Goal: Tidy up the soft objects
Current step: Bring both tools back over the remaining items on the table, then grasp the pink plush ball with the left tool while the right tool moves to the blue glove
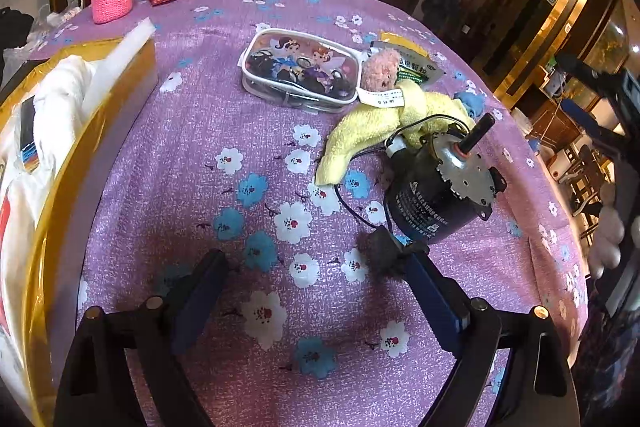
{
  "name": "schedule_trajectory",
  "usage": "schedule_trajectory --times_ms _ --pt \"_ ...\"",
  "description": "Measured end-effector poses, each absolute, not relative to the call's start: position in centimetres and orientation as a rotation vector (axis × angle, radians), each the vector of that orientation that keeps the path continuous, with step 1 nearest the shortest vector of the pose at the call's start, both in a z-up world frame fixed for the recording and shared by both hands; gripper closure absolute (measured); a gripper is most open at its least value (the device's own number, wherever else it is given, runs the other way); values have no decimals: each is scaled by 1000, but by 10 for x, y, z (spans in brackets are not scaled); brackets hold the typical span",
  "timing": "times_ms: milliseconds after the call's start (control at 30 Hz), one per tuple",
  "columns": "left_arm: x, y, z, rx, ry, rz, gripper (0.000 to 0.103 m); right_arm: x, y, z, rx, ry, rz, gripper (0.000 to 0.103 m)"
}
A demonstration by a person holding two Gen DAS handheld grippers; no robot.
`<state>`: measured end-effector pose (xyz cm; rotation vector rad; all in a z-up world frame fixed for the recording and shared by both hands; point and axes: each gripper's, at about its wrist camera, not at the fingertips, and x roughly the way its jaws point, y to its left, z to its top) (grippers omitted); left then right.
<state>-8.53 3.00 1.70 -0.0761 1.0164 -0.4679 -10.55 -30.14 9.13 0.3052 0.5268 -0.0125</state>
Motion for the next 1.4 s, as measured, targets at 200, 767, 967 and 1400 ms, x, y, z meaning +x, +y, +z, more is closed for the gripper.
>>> schedule_trajectory --times_ms 200,767,967,1400 --pt "-93 26 13 -59 995 -489 1 -84 -308 99 295 501 -26 10" --pt "-98 12 38 40 958 -475 2 -46 -380 46 476 605 -56 10" --pt "-81 13 76 40 866 -467 2 -37 -383 26 573 687 6 10" --pt "2 -62 91 191 861 -596 29 -29 -354 14 507 758 66 11"
